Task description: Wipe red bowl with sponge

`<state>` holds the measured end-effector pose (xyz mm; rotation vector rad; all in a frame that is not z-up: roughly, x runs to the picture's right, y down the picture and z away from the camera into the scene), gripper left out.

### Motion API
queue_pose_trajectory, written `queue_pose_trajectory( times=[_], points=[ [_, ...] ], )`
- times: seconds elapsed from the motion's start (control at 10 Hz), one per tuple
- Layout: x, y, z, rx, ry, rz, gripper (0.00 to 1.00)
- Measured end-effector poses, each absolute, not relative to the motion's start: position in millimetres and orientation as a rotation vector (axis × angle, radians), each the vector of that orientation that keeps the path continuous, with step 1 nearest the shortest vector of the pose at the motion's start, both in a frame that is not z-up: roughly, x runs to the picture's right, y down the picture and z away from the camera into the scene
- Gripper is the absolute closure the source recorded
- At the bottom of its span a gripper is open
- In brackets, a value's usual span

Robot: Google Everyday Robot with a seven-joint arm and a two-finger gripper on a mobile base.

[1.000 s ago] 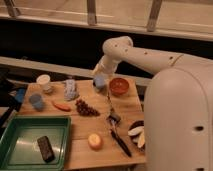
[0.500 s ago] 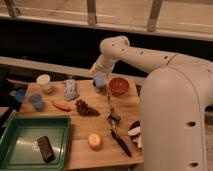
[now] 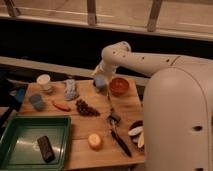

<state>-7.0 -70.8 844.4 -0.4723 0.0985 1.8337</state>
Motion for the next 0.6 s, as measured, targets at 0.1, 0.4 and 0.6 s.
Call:
queue_pose_trajectory(
  times=[0.1, 0.4, 0.6],
  points=[
    [-9.6, -68.6, 848.2, -0.472, 0.102, 1.833, 0.32],
    [-5.3, -65.1, 865.8, -0.451, 0.133, 1.817, 0.32],
    [13.9, -76.9, 881.8, -0.434, 0.159, 1.800, 0.32]
  ],
)
